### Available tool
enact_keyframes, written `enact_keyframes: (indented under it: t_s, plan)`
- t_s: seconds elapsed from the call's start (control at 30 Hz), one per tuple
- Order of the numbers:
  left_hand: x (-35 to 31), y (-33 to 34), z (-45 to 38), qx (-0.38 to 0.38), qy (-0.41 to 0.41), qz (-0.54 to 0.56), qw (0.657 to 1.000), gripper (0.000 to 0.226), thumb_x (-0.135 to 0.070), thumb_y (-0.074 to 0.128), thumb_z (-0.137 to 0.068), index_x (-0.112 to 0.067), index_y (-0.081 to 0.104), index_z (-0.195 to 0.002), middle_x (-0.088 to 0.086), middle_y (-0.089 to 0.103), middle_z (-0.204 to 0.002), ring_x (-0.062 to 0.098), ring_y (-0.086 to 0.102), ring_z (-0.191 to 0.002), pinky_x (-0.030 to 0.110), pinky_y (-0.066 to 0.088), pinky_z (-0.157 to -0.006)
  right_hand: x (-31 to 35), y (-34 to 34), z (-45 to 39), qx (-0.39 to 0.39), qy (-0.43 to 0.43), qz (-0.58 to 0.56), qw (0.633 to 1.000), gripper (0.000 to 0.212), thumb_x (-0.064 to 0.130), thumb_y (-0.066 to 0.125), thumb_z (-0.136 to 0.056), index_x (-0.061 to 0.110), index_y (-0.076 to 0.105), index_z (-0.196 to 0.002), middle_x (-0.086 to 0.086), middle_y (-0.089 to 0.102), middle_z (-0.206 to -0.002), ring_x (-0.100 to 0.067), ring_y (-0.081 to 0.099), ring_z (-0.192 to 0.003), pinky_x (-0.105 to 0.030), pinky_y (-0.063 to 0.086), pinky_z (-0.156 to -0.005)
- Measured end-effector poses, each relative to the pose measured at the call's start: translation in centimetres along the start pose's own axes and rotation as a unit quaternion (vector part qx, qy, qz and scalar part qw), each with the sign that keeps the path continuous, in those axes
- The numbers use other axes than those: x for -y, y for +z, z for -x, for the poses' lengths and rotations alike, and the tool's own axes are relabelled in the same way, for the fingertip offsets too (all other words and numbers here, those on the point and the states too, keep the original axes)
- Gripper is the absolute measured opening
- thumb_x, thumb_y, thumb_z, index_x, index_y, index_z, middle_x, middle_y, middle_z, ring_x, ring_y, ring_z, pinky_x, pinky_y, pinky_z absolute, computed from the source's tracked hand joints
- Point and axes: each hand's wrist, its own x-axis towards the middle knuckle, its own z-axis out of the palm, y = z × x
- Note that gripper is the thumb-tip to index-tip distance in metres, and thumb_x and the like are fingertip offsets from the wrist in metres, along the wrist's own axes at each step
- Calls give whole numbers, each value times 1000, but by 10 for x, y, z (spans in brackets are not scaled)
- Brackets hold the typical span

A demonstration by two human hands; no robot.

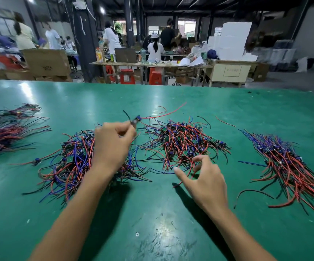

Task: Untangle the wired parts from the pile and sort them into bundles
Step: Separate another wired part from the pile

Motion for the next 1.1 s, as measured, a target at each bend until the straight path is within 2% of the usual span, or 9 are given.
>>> enact_keyframes:
  t_s: [0.13, 0.27, 0.47, 0.57, 0.63, 0.7, 0.8, 0.97, 1.1]
  plan:
    - [11, -40, -42, -63, -38, -320, 945, 20, -23, 66, -93, -8, 79, -96, 26, 70, -86, 43, 66, -84, 44, 52, -74, 8, 14, 1, 51, 2, 24, 998, 78, 53, 76, -81, 14, 40, -139, -5, 45, -133, -27, 39, -124, -39, 34, -106]
    - [35, -47, -42, 30, -137, -455, 880, 27, -29, 67, -94, -7, 74, -108, 24, 69, -108, 42, 62, -108, 42, 51, -85, 6, 6, 1, 53, 5, -40, 998, 65, 27, 80, -82, 14, 43, -134, -6, 46, -125, -26, 47, -115, -34, 35, -101]
    - [34, -39, -18, -2, -121, -483, 867, 41, -40, 61, -96, -2, 71, -107, 24, 56, -122, 40, 47, -119, 46, 40, -94, 11, -6, -7, 85, 47, -64, 993, 62, 10, 80, -81, 16, 46, -133, 2, 64, -95, -18, 65, -83, -36, 51, -85]
    - [12, -20, 4, -82, 43, -405, 910, 19, -26, 69, -89, -12, 73, -102, 16, 60, -113, 37, 50, -109, 46, 40, -86, 10, -7, -6, 77, 47, -49, 995, 59, 8, 75, -84, 17, 45, -133, 2, 64, -88, -23, 65, -86, -38, 51, -85]
    - [-3, 3, 26, -3, 192, -276, 942, 10, -18, 70, -86, -19, 73, -96, 8, 66, -99, 34, 59, -96, 44, 47, -79, 10, -9, -7, 80, 48, -17, 996, 56, 10, 72, -87, 19, 43, -134, 2, 66, -90, -24, 64, -90, -35, 48, -80]
    - [-8, 36, 48, 162, 252, -247, 921, 12, -27, 64, -93, -22, 72, -100, 2, 68, -99, 29, 62, -98, 41, 47, -83, 10, -13, -8, 81, 33, 50, 995, 53, 11, 66, -88, 24, 39, -133, 4, 68, -93, -26, 64, -95, -34, 42, -73]
    - [0, 78, 72, 253, 215, -342, 879, 29, -44, 47, -102, -23, 61, -116, -1, 61, -117, 23, 51, -115, 37, 36, -94, 10, -23, -5, 89, 4, 151, 985, 49, 11, 61, -85, 26, 39, -127, 4, 69, -100, -26, 64, -103, -32, 36, -70]
    - [-3, 104, 74, 259, 160, -429, 850, 21, -28, 55, -100, -13, 53, -114, 8, 59, -115, 30, 52, -110, 43, 35, -97, -2, -31, -5, 120, -3, 158, 980, 37, 5, 54, -85, 25, 39, -113, 2, 62, -92, -27, 57, -92, -35, 32, -67]
    - [-11, 115, 85, 258, 79, -362, 892, 20, -28, 54, -98, -14, 53, -113, 8, 59, -115, 31, 51, -111, 41, 36, -91, -6, -27, -10, 141, 39, 20, 989, 27, 8, 50, -95, 25, 39, -113, -2, 62, -93, -30, 55, -89, -37, 36, -73]
